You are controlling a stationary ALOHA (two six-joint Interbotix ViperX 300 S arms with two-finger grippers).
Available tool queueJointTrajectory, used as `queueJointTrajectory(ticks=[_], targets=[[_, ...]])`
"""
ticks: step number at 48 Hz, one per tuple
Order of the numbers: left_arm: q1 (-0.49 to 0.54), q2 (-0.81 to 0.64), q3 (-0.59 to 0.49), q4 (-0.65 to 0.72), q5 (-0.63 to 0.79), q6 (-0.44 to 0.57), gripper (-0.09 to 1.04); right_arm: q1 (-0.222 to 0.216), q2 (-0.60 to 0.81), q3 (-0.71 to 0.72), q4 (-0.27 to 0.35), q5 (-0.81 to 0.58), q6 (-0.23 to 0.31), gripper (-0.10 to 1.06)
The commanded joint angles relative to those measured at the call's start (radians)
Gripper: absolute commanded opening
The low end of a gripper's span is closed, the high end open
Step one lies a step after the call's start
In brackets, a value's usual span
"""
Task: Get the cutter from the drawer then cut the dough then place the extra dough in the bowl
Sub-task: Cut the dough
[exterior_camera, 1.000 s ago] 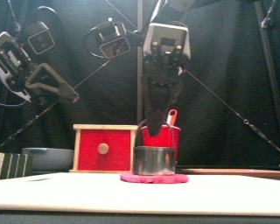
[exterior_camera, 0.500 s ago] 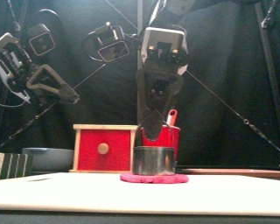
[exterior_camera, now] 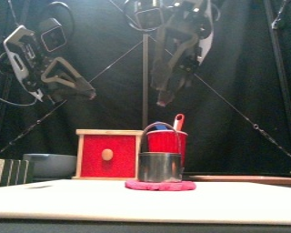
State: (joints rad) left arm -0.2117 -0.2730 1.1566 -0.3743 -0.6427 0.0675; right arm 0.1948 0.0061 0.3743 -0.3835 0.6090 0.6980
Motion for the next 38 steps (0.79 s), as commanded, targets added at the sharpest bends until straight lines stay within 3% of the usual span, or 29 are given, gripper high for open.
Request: queueJointTrajectory(ticks=[1, 8, 15, 22, 30, 36, 38], targets=[[0.002, 0.028, -0.055, 0.021, -0.012, 0.005, 0.63, 0.002, -0.121, 0.126, -0.052, -0.206, 0.009, 1.0], [0.0, 0.058, -0.104, 0.083, -0.046, 0.02, 0.67, -0.006, -0.225, 0.307, -0.143, -0.43, 0.026, 1.0], [-0.005, 0.101, -0.126, 0.19, -0.135, 0.055, 0.68, -0.054, -0.284, 0.451, -0.133, -0.696, 0.017, 1.0], [-0.005, 0.161, -0.132, 0.198, -0.229, 0.06, 0.69, -0.104, -0.27, 0.525, -0.156, -0.856, 0.002, 1.0], [-0.021, 0.233, -0.138, 0.16, -0.324, 0.057, 0.73, -0.143, -0.199, 0.525, -0.141, -0.951, -0.098, 1.0], [-0.032, 0.276, -0.156, 0.114, -0.365, 0.06, 0.76, -0.166, -0.143, 0.523, -0.054, -1.058, -0.233, 1.0], [-0.04, 0.284, -0.169, 0.103, -0.367, 0.063, 0.76, -0.167, -0.126, 0.532, 0.006, -1.111, -0.301, 1.0]])
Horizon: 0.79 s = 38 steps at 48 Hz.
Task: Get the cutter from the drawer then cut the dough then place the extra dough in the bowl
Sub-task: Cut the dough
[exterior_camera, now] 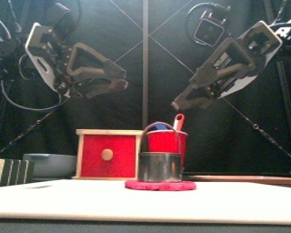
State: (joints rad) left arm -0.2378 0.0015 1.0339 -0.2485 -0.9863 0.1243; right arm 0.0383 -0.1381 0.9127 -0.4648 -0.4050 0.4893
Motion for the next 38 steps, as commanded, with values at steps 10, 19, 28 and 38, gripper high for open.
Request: queueJointTrajectory(ticks=[10, 19, 28, 38], targets=[[-0.025, 0.018, -0.064, -0.031, -0.023, 0.014, 0.76, 0.038, 0.054, 0.092, 0.442, -0.348, -0.402, 1.0], [-0.028, 0.095, -0.069, -0.037, -0.021, 0.011, 0.76, 0.23, 0.104, 0.141, 0.807, -0.549, -0.647, 1.0], [-0.058, 0.193, -0.135, -0.072, -0.021, 0.021, 0.76, 0.368, 0.218, 0.097, 1.019, -0.638, -0.709, 1.0], [-0.061, 0.29, -0.189, -0.074, -0.021, 0.06, 0.76, 0.402, 0.359, 0.029, 1.062, -0.706, -0.698, 1.0]])
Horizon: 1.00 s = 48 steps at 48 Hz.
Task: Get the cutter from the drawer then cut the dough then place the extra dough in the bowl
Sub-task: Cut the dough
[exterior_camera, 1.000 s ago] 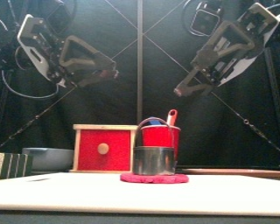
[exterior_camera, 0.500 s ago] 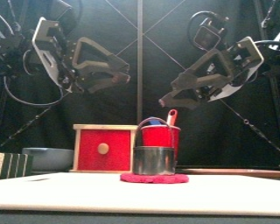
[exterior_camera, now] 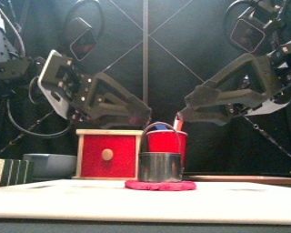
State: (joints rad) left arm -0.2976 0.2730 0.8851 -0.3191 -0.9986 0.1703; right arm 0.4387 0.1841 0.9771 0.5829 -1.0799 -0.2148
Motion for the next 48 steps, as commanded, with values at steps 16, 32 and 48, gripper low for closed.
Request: queueJointTrajectory(ticks=[16, 32, 48], targets=[[0.008, 0.009, -0.032, -0.003, 0.0, 0.051, 0.76, -0.054, 0.092, -0.074, 0.028, -0.051, 0.008, 1.0], [0.008, -0.005, -0.034, -0.032, 0.057, 0.052, 0.76, -0.057, 0.018, -0.061, 0.006, 0.071, 0.0, 1.0], [0.008, -0.005, -0.04, -0.061, 0.058, 0.058, 0.76, -0.067, -0.009, -0.054, 0.043, 0.11, 0.003, 1.0]])
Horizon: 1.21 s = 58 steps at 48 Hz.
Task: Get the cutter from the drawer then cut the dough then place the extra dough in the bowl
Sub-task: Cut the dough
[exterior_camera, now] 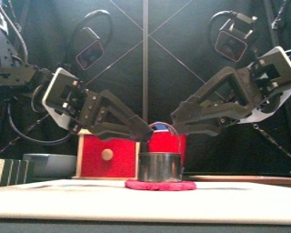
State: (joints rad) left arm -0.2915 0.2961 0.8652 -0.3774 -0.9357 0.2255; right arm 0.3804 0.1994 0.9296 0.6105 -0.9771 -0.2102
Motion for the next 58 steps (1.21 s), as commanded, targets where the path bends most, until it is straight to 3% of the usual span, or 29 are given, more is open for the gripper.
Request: queueJointTrajectory(ticks=[1, 26, 47, 58], targets=[[0.002, -0.029, -0.02, -0.003, -0.005, 0.003, 0.76, -0.012, -0.023, -0.006, 0.017, 0.009, -0.002, 1.0], [0.002, -0.02, -0.023, 0.002, 0.009, 0.005, 0.75, -0.032, 0.051, -0.058, 0.005, 0.044, -0.002, 0.98], [0.008, -0.014, -0.038, 0.021, 0.074, 0.006, 0.74, -0.052, 0.051, -0.067, -0.002, 0.063, -0.005, 0.69], [0.008, -0.015, -0.04, 0.023, 0.075, 0.008, 0.74, -0.052, 0.051, -0.067, -0.002, 0.091, -0.006, 0.62]])
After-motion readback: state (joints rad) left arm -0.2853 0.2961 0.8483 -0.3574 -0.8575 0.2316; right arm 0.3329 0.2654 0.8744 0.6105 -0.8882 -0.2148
